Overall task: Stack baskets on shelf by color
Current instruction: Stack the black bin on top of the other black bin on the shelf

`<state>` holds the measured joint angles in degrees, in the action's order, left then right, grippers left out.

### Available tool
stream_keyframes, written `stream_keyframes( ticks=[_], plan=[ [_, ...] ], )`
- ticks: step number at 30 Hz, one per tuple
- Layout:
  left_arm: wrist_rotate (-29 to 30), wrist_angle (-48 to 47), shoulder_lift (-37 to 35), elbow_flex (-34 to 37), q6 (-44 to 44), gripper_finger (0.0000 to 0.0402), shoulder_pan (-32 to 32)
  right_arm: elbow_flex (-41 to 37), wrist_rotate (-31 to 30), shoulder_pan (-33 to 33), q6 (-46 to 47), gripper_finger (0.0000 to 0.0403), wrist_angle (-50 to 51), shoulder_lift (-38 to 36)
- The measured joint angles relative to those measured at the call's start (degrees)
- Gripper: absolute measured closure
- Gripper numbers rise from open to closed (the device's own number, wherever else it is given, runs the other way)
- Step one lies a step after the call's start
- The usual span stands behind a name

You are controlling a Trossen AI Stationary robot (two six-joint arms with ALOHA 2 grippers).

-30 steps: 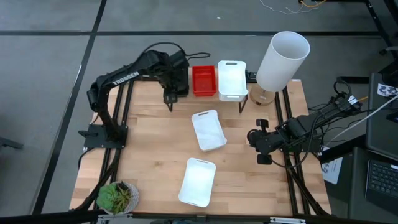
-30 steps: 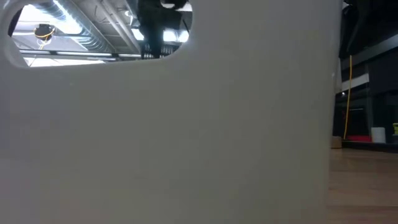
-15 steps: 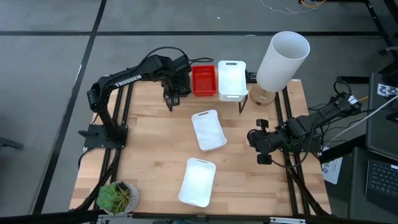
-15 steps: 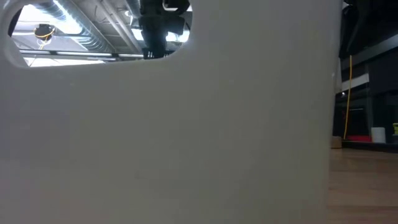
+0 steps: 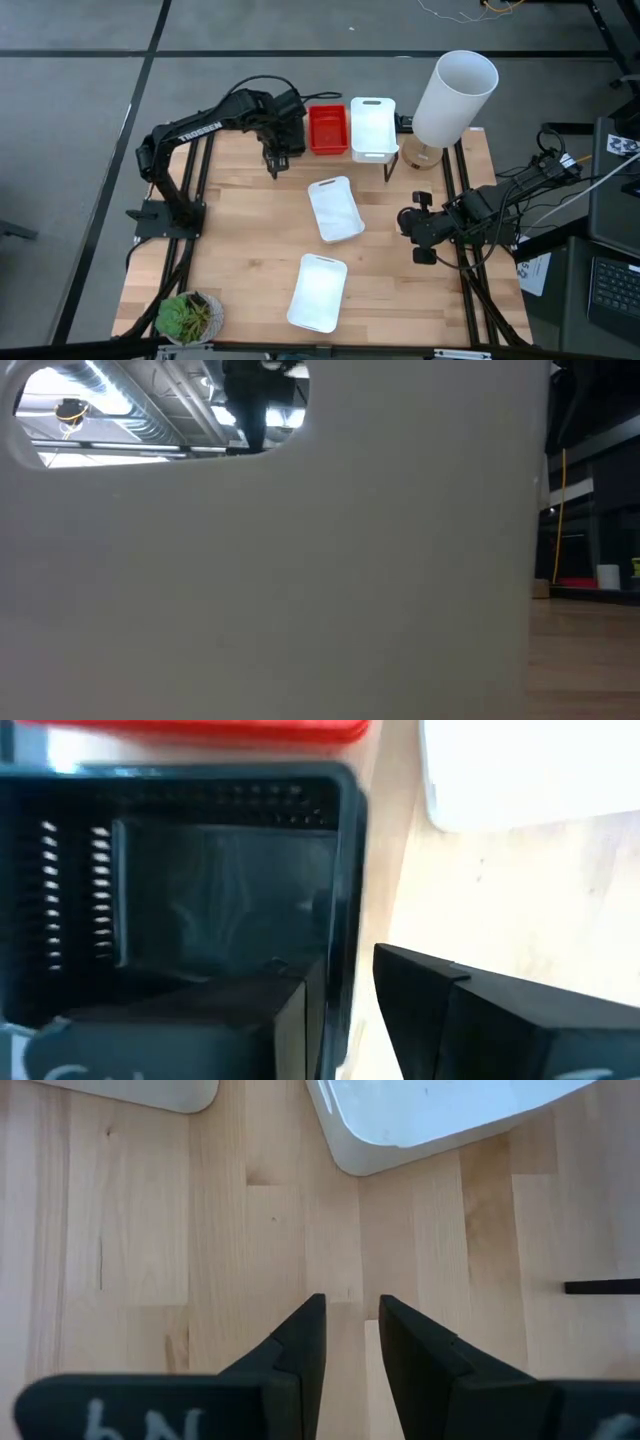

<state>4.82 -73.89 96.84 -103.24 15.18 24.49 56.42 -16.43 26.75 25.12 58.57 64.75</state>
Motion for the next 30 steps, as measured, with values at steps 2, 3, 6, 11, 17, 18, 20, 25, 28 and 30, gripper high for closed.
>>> stream_keyframes(
  ticks=[2, 3, 6, 11, 17, 18, 20, 25, 28, 30],
  plan=[
    [0.1, 0.8, -1.5, 0.0, 0.0, 0.0325, -0.6, 0.0, 0.0, 0.0, 0.0, 0.0306, 0.0, 0.0],
    [0.3, 1.1, -2.2, 0.0, 0.0, 0.0325, -0.9, 0.0, 0.0, 0.0, 0.0, 0.0306, 0.0, 0.0],
    [1.9, 1.6, -4.0, 0.0, -0.1, 0.0325, -1.5, 0.0, 0.0, 0.0, 0.0, 0.0306, 0.0, 0.0],
    [8.2, 1.7, -4.2, 0.0, -1.6, 0.0325, -1.9, 0.0, 0.0, 0.0, 0.2, 0.0306, 0.0, 0.0],
    [12.4, 2.5, -1.1, 0.0, -3.0, 0.0324, -1.9, 0.0, 0.0, 0.0, 0.3, 0.0306, 0.0, 0.0],
    [12.4, 2.4, -0.7, 0.0, -3.0, 0.0324, -1.9, 0.0, 0.0, 0.0, 0.3, 0.0306, 0.0, 0.0],
    [12.2, 2.4, 0.0, 0.0, -2.9, 0.0324, -1.9, 0.0, 0.0, 0.0, 0.3, 0.0306, 0.0, 0.0],
    [12.1, 2.4, 0.4, 0.0, -3.1, 0.0324, -2.6, 0.0, 0.1, 0.0, 0.2, 0.0306, 0.0, 0.0],
    [12.1, 2.4, 0.4, 0.0, -4.4, 0.0324, -3.2, 0.0, 0.1, 0.0, 0.2, 0.0306, 0.0, 0.0],
    [12.2, 2.4, 0.4, 0.0, -4.6, 0.0324, -3.6, 0.0, 0.1, 0.0, 0.2, 0.0306, 0.0, 0.0]
  ],
)
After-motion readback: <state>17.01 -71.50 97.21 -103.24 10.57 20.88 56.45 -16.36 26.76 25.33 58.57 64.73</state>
